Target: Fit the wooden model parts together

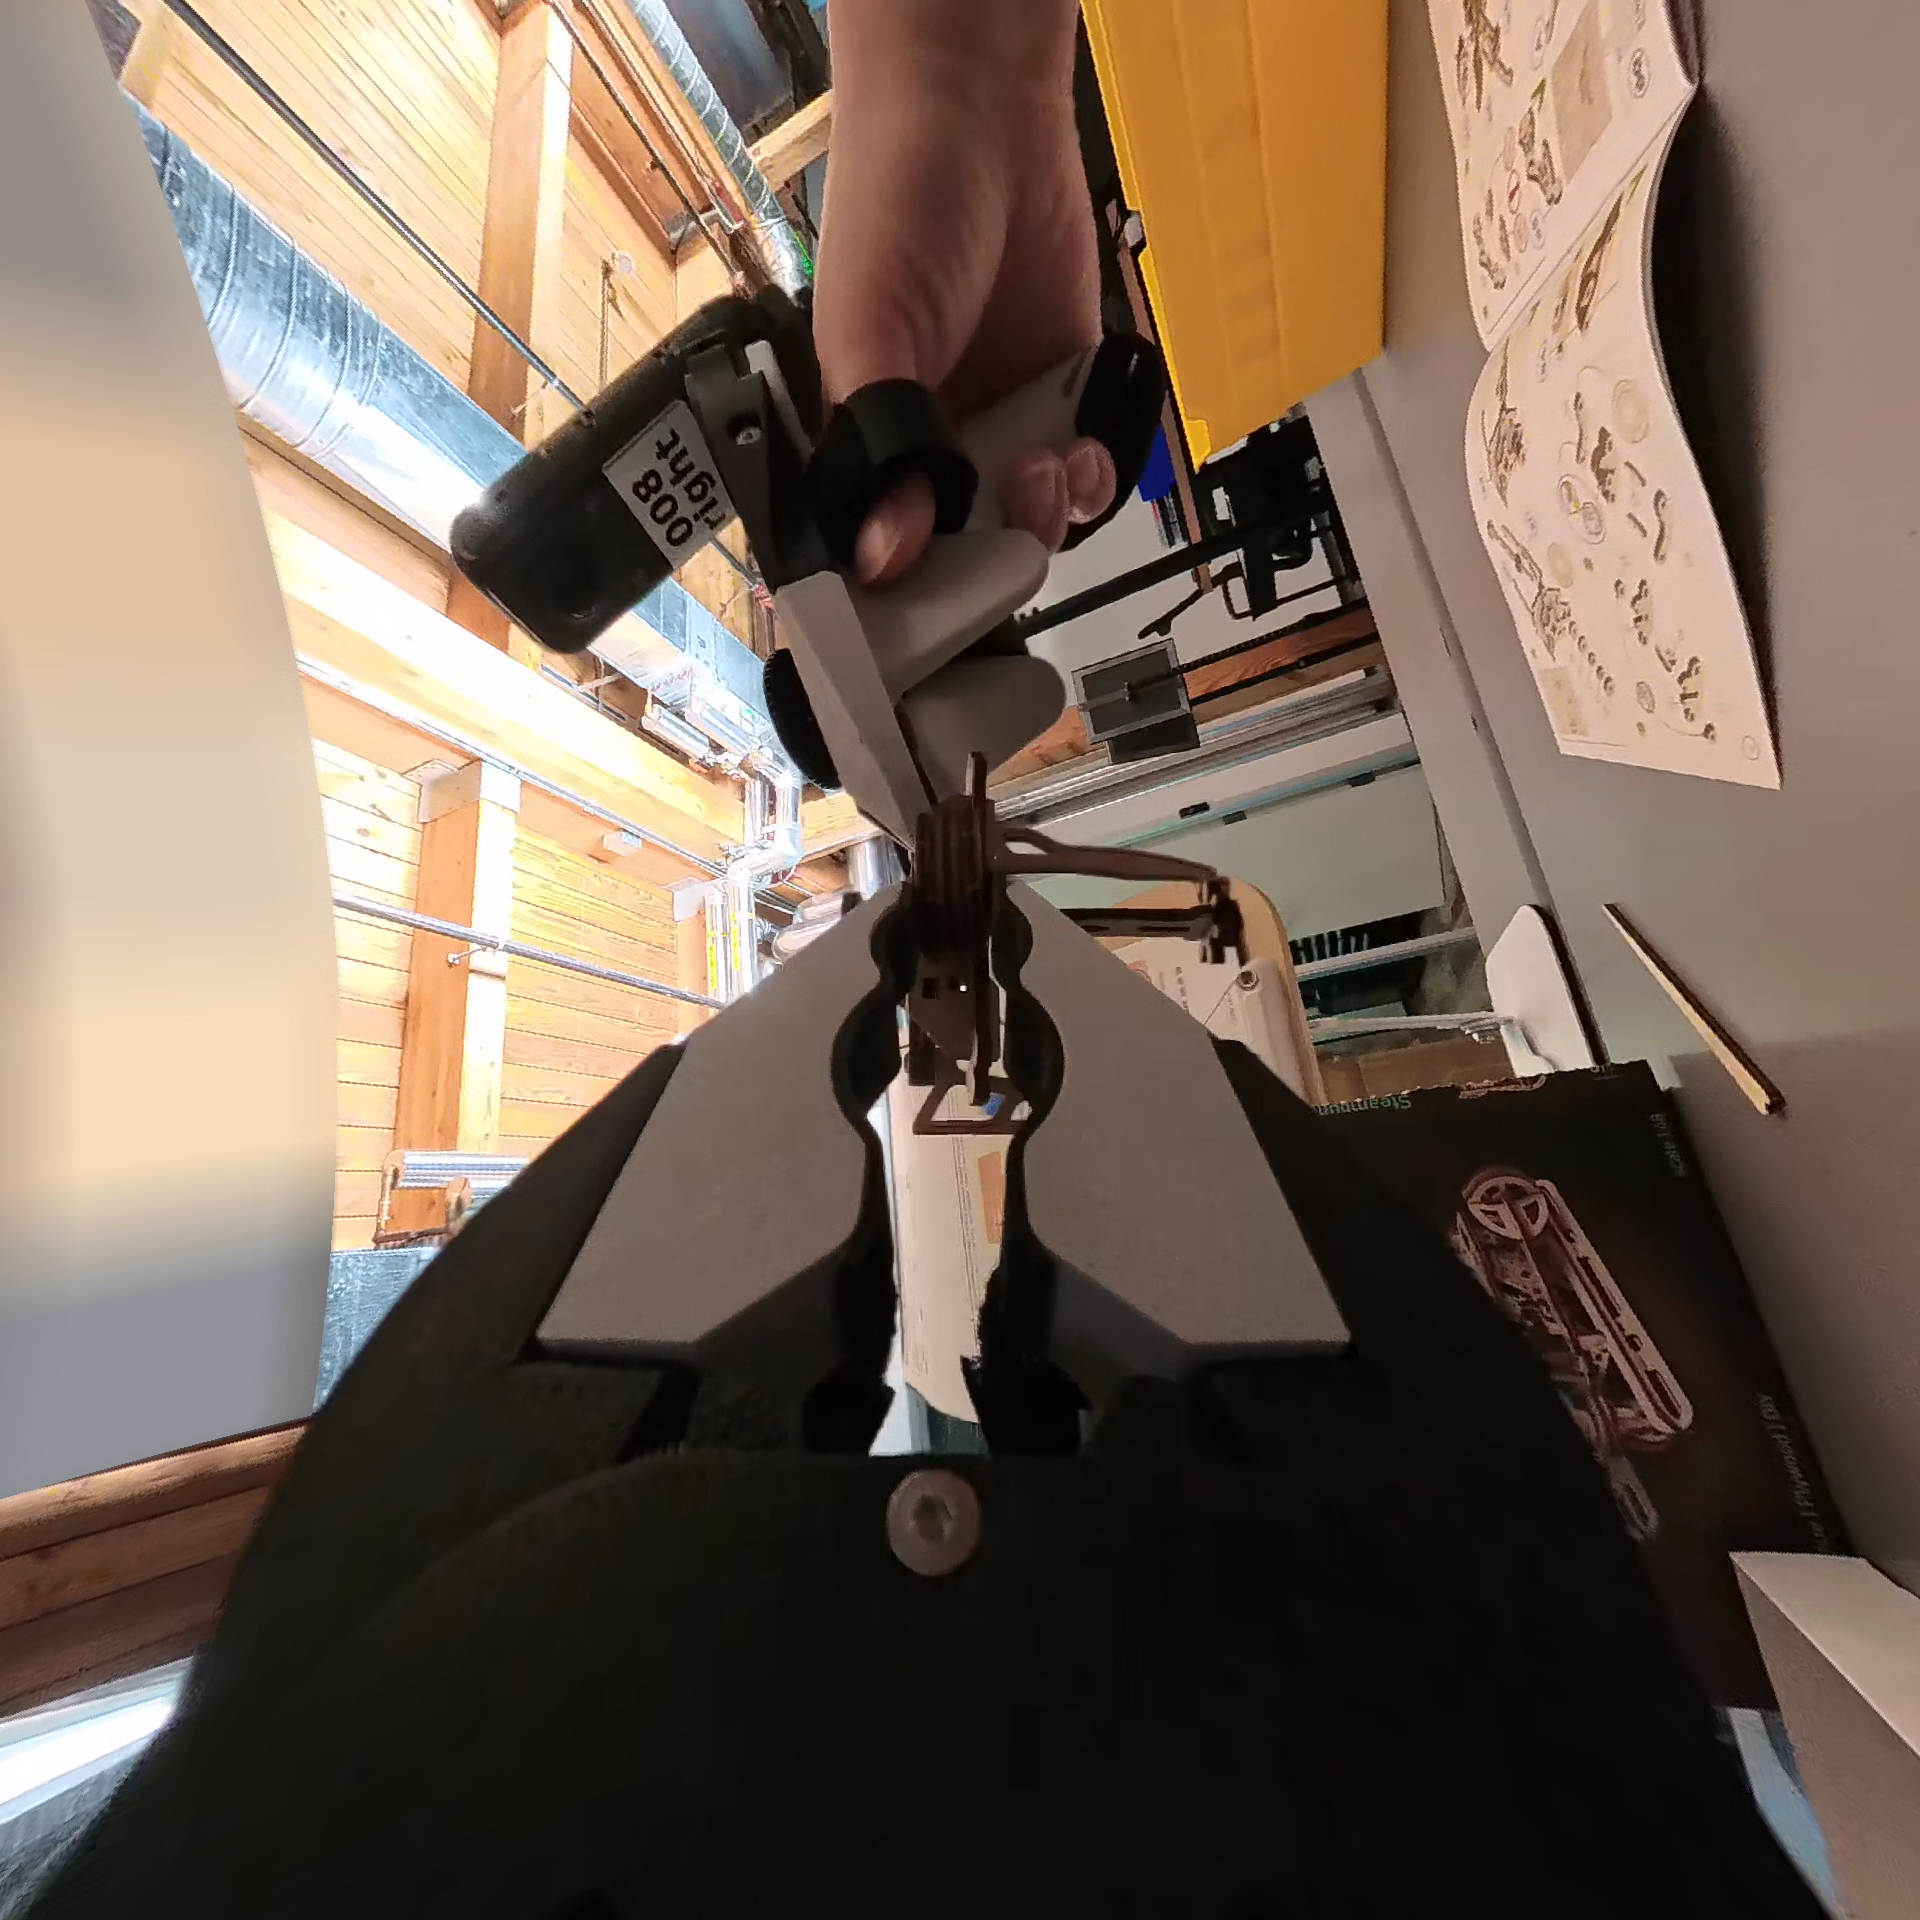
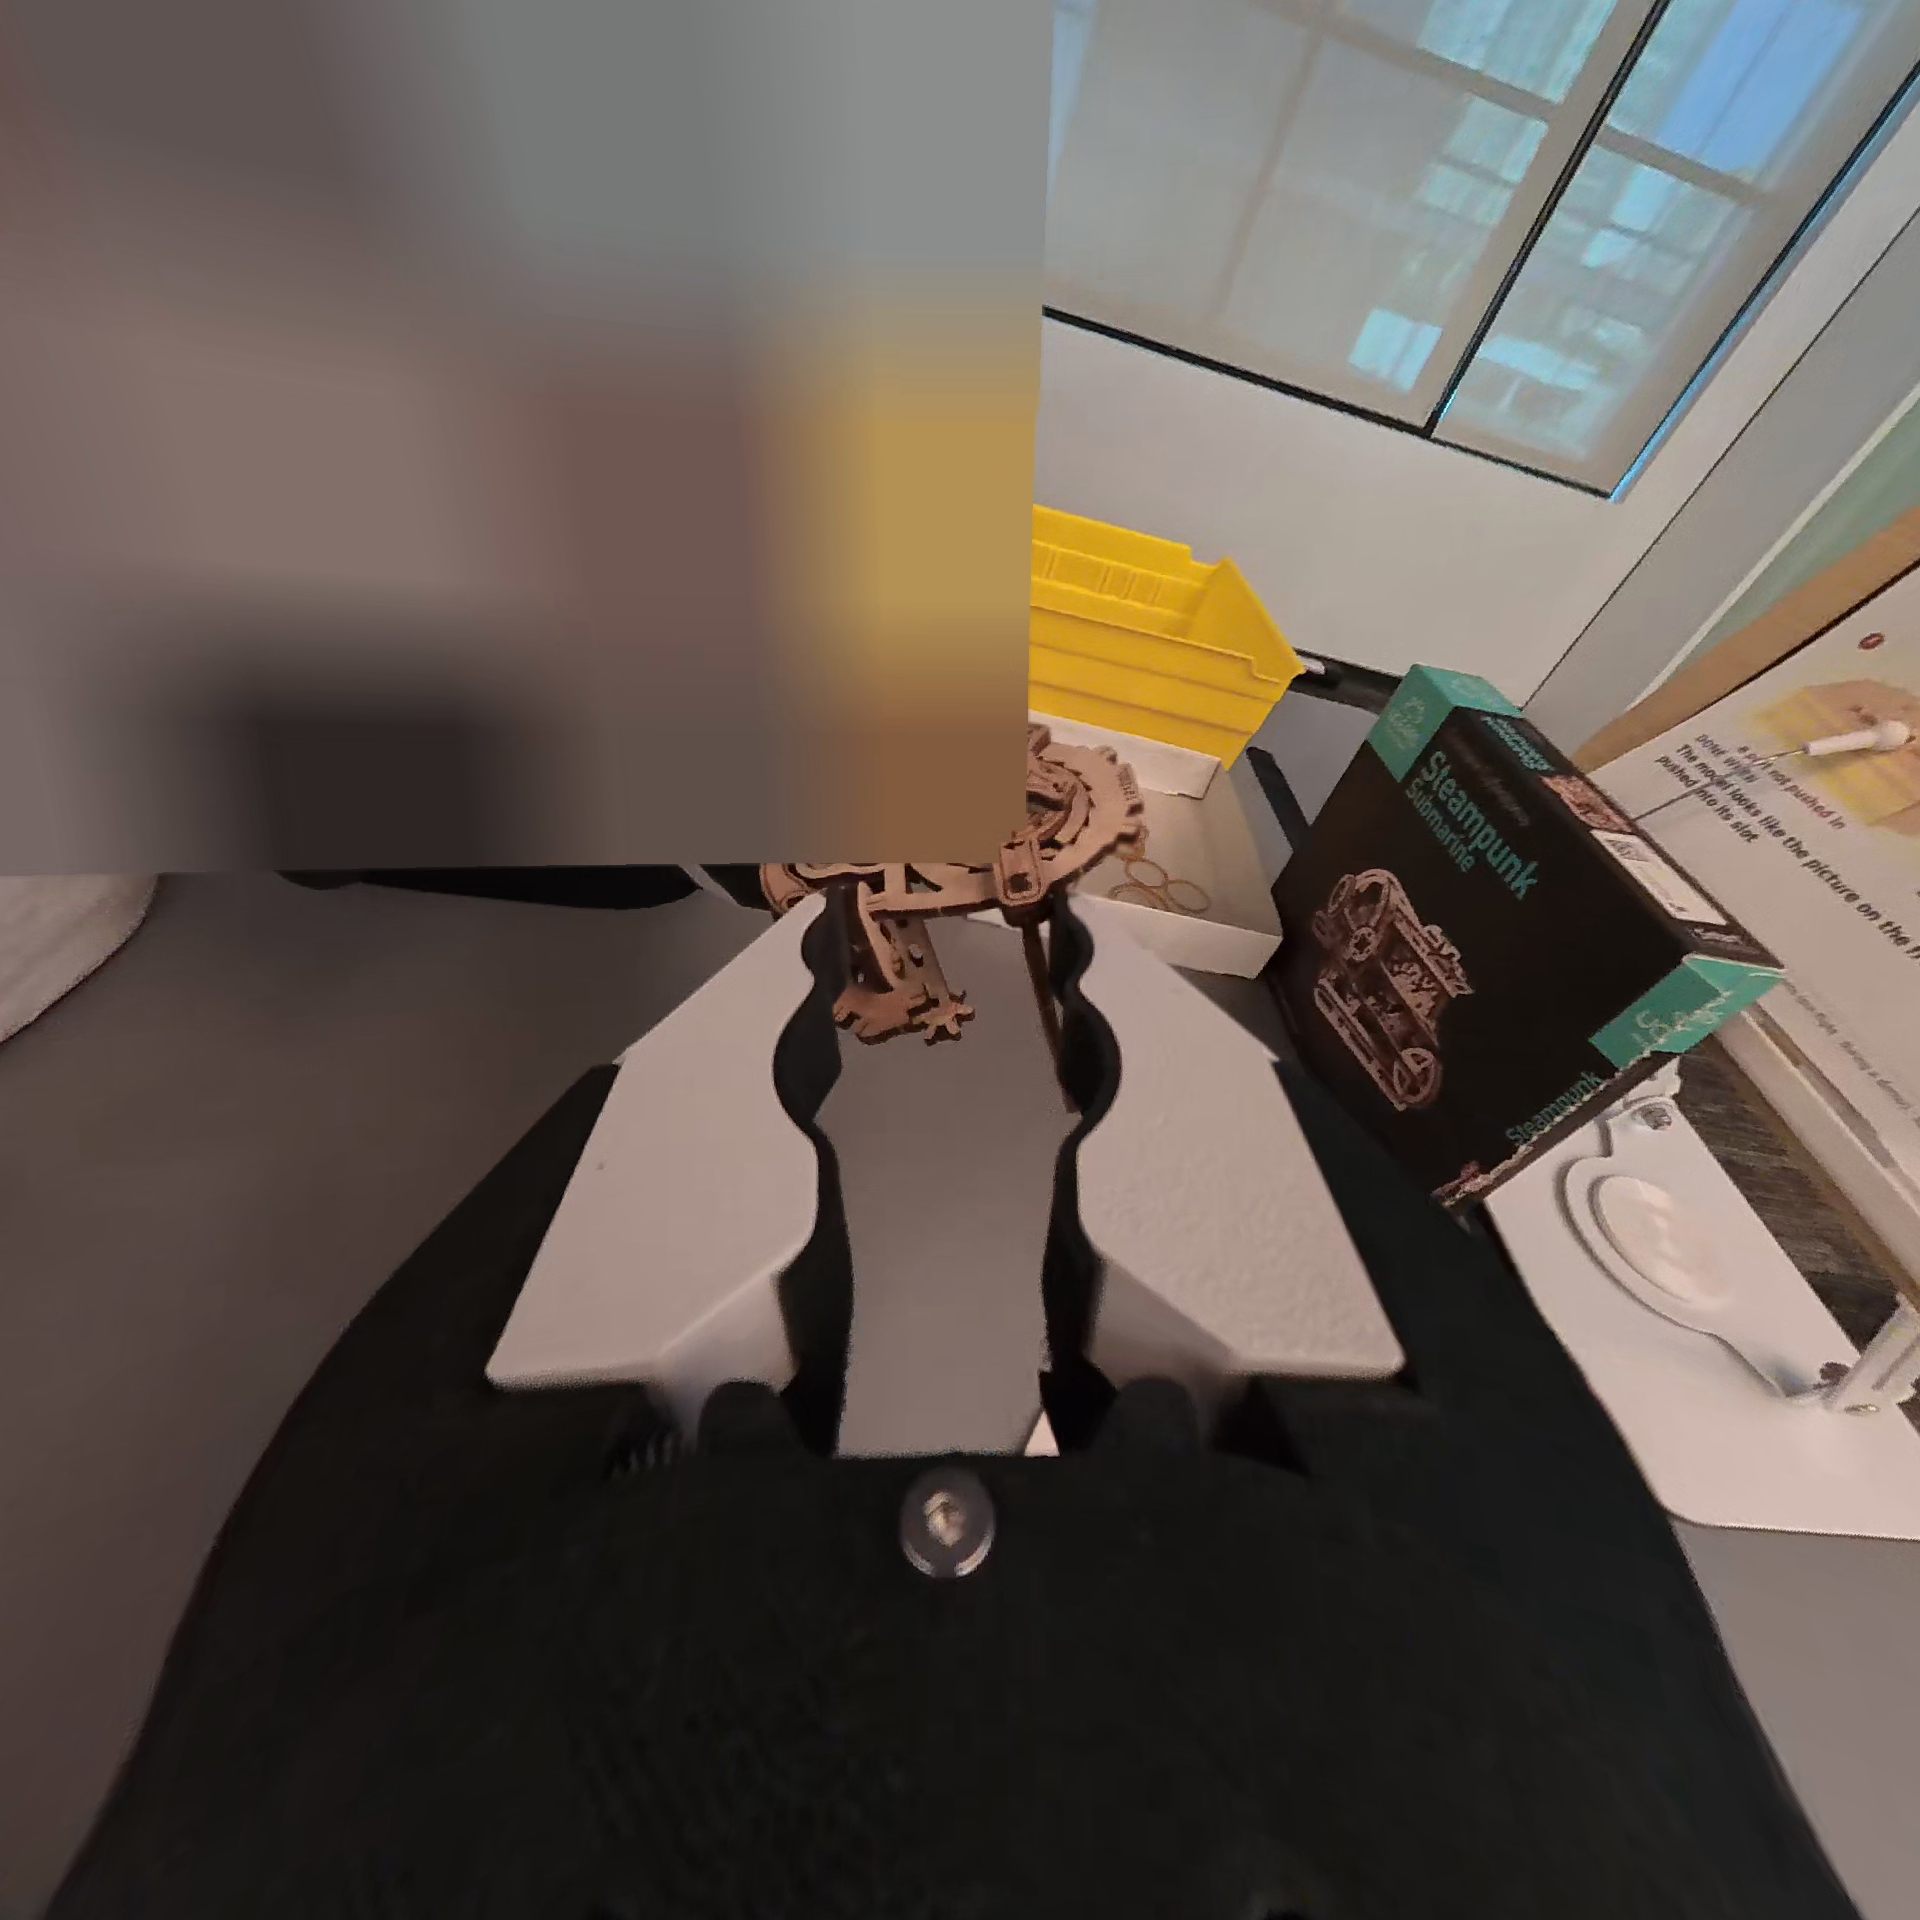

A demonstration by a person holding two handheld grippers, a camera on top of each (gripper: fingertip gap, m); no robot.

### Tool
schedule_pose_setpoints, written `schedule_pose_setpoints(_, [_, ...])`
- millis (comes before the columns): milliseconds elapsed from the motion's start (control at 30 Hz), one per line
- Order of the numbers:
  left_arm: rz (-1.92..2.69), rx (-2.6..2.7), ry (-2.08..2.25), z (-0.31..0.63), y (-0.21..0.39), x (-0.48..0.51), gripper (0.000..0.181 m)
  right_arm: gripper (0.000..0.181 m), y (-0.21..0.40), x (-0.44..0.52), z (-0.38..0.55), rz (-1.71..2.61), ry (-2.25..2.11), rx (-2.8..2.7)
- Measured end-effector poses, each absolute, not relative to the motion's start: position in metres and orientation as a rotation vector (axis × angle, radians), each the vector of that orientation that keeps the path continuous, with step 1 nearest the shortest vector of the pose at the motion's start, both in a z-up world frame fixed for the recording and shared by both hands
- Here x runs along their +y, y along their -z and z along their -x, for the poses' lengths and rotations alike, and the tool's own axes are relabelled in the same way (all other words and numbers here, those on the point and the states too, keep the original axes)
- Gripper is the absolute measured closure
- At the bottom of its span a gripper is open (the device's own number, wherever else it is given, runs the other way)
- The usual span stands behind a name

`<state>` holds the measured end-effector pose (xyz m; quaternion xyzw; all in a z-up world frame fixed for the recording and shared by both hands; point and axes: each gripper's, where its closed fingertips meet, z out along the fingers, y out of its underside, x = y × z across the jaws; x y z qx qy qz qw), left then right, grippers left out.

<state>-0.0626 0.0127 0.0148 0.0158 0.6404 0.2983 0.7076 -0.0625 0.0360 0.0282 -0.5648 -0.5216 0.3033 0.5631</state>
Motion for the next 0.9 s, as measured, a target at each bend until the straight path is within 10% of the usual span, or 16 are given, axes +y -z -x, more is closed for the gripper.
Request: schedule_pose_setpoints(900, [0.023,1.365,-0.593,0.064,-0.027,0.014,0.169,0.143,-0.047,0.036,0.064,1.226,-0.496,-1.212])
